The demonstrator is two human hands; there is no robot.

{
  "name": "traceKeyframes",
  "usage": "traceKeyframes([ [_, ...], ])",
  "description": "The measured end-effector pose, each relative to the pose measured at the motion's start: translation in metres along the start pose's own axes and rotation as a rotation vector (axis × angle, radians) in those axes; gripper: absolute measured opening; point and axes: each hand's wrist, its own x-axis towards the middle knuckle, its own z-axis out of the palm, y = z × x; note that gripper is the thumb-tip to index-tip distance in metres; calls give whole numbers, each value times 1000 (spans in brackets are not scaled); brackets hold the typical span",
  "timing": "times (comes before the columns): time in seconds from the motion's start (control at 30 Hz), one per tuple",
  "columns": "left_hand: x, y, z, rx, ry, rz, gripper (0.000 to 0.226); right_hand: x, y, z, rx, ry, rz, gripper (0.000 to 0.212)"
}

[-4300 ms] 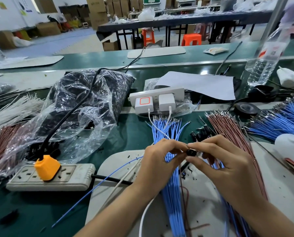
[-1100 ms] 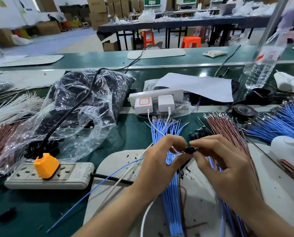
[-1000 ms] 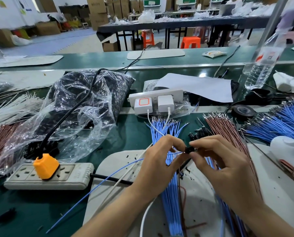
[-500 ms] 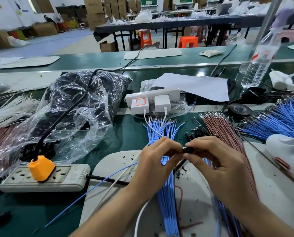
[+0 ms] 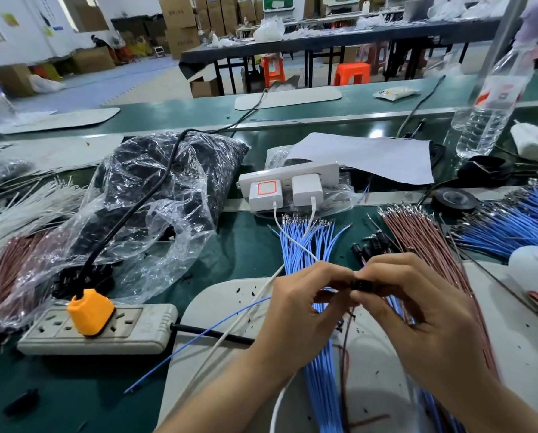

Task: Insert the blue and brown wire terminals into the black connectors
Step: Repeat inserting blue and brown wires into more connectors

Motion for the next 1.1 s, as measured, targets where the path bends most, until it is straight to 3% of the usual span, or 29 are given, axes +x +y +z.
traceKeyframes([
  [0.2, 0, -2, 1, -20, -32, 18, 13, -1, -5, -1, -44, 5, 6, 20],
  [0.33, -1, -5, 2, -44, -39, -45, 14, 1, -3, 0, 36, 3, 121, 15],
  [0.47, -1, -2, 2, -72, -54, -36, 47, 4, -2, 2, 29, -19, 166, 14],
  [0.53, -2, 0, 2, -59, -67, -6, 54, 4, -1, 2, 8, -41, 194, 15],
  [0.83, 0, -3, 2, 56, 74, 30, 27, 7, 0, -7, 72, 39, 197, 22],
  [1.1, 2, -3, 0, 54, 62, 29, 27, 9, -6, -8, 119, -47, 137, 23],
])
